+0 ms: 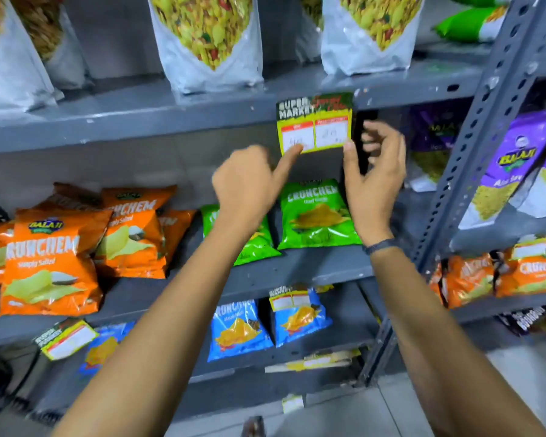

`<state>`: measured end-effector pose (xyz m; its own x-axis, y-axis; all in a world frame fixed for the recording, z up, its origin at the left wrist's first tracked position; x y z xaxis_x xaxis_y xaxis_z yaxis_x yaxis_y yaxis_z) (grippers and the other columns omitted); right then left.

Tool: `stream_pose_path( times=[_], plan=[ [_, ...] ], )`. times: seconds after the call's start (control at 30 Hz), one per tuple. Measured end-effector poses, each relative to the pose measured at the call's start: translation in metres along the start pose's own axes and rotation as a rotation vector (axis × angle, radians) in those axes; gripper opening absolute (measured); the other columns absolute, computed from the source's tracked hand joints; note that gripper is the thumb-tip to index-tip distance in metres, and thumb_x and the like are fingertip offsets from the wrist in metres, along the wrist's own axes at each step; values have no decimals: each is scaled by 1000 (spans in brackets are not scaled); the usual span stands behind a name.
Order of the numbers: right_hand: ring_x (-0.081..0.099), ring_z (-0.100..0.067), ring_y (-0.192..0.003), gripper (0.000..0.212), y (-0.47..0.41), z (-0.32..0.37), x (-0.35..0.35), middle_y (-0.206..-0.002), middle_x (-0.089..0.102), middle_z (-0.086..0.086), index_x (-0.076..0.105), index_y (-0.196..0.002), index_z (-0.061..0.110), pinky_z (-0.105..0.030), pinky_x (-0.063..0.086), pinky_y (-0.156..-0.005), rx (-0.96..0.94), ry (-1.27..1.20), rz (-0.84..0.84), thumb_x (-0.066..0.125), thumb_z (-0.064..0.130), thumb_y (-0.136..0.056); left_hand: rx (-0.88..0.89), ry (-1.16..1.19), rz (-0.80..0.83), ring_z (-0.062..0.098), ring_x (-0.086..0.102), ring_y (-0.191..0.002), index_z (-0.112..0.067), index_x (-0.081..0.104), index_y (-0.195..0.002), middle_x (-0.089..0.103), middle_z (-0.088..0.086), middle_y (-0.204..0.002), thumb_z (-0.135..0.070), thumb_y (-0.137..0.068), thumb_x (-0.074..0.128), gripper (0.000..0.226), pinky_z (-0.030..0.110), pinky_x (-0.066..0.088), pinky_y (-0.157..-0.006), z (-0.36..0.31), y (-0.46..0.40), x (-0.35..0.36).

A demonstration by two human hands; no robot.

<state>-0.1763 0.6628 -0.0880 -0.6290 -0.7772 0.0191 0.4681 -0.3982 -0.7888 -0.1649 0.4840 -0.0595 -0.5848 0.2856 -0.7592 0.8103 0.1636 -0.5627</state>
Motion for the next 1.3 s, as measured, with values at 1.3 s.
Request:
stream_pose_path(
  times=[1.3],
  plan=[
    [61, -31, -87, 5, 216, -151, 37, -80, 70, -6, 65, -76, 17, -37, 43, -73, 248, 587, 906, 68, 21, -76, 72, -212, 726, 36, 66, -96, -14, 68, -102, 72, 13, -101, -44, -98, 36, 43, 36, 52, -74, 121, 150, 227]
  ],
)
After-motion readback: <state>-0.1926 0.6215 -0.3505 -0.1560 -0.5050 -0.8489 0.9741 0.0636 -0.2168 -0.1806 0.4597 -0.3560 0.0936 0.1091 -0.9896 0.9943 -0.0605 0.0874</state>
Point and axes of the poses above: each hand's wrist, its own y-axis away from the middle knuckle, its own x-axis out of the palm, z = x × y, the point moved 5 cm from there along -y, towards the middle knuckle
